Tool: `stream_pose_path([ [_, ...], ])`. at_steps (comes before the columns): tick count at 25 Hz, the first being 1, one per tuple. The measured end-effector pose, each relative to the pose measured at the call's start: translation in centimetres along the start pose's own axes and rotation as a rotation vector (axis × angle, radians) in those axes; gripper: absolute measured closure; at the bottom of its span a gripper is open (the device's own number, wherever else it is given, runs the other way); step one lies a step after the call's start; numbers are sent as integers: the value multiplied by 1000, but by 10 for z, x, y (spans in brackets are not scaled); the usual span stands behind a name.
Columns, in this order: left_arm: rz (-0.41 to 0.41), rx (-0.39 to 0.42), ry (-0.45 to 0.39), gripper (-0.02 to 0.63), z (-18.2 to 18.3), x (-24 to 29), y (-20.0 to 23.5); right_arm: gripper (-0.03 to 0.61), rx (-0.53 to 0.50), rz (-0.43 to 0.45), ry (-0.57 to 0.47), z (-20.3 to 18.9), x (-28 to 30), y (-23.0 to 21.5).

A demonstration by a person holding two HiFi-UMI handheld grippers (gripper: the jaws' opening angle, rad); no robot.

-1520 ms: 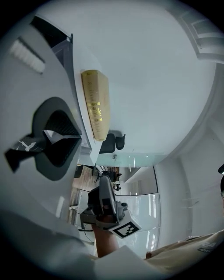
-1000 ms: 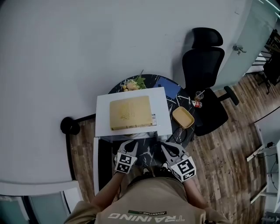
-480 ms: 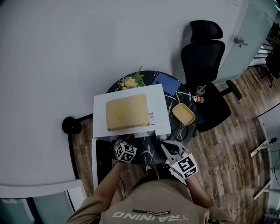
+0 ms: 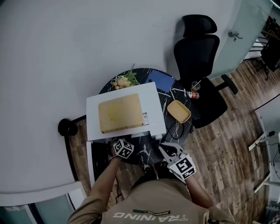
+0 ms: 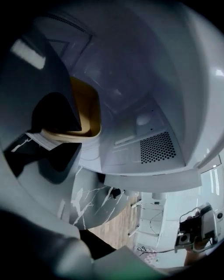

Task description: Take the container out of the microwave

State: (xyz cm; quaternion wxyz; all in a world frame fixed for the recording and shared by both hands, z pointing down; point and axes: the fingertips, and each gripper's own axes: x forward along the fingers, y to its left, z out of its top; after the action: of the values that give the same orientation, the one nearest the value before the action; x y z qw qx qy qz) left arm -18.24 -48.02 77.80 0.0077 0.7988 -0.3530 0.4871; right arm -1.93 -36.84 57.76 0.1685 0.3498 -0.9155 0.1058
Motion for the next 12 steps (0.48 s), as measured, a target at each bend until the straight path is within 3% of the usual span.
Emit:
stream_pose_path([
  [12, 15, -2, 5, 582, -3, 6, 0, 571, 20, -8, 12, -8, 3, -2],
])
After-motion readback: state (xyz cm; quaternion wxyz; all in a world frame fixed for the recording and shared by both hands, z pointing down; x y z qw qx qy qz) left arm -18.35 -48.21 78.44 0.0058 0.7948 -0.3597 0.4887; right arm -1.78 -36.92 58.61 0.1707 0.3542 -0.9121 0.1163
